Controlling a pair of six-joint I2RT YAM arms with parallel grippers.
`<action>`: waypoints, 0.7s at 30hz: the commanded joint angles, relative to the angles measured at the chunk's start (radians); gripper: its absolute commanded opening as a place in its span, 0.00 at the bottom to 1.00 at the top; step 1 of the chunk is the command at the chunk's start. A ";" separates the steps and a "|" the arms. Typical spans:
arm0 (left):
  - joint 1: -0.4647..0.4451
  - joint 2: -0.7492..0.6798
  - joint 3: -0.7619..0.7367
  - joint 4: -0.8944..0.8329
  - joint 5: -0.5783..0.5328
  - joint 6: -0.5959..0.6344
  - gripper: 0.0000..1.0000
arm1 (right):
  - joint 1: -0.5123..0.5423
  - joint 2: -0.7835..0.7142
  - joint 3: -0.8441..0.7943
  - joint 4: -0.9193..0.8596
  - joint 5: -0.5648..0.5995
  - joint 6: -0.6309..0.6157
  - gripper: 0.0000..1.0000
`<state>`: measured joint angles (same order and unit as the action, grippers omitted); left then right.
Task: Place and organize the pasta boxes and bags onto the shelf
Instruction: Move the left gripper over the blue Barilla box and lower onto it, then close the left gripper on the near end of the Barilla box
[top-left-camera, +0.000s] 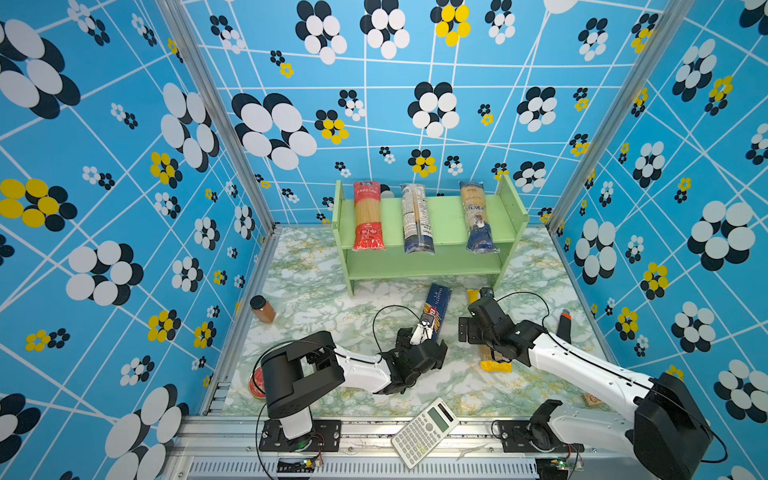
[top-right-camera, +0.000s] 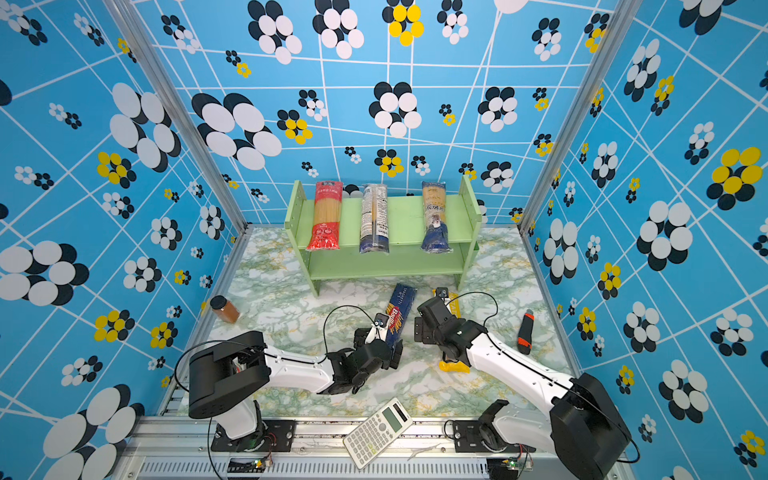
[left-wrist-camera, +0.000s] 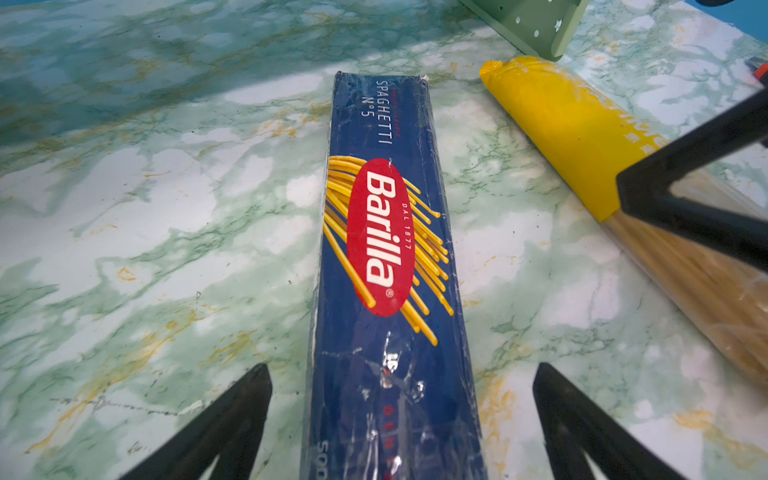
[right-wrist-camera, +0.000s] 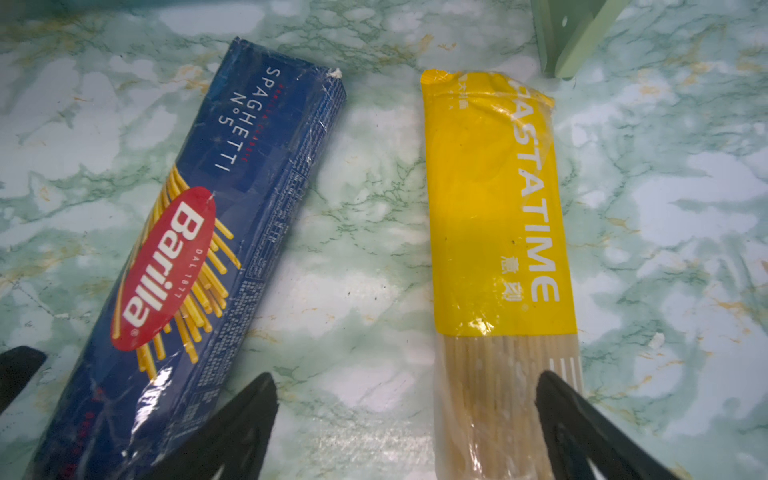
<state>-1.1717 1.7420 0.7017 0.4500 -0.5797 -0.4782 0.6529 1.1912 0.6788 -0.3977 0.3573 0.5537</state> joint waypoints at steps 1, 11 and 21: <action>0.007 0.033 0.023 0.019 0.014 -0.003 0.99 | -0.008 -0.022 -0.024 -0.029 0.014 -0.001 0.99; 0.027 0.080 0.025 0.042 0.040 -0.019 0.99 | -0.011 -0.029 -0.029 -0.029 0.014 -0.001 0.99; 0.050 0.106 0.025 0.044 0.054 -0.033 0.99 | -0.012 -0.027 -0.032 -0.024 0.012 0.000 0.99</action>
<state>-1.1294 1.8248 0.7101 0.4801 -0.5343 -0.4976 0.6464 1.1786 0.6621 -0.4095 0.3573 0.5541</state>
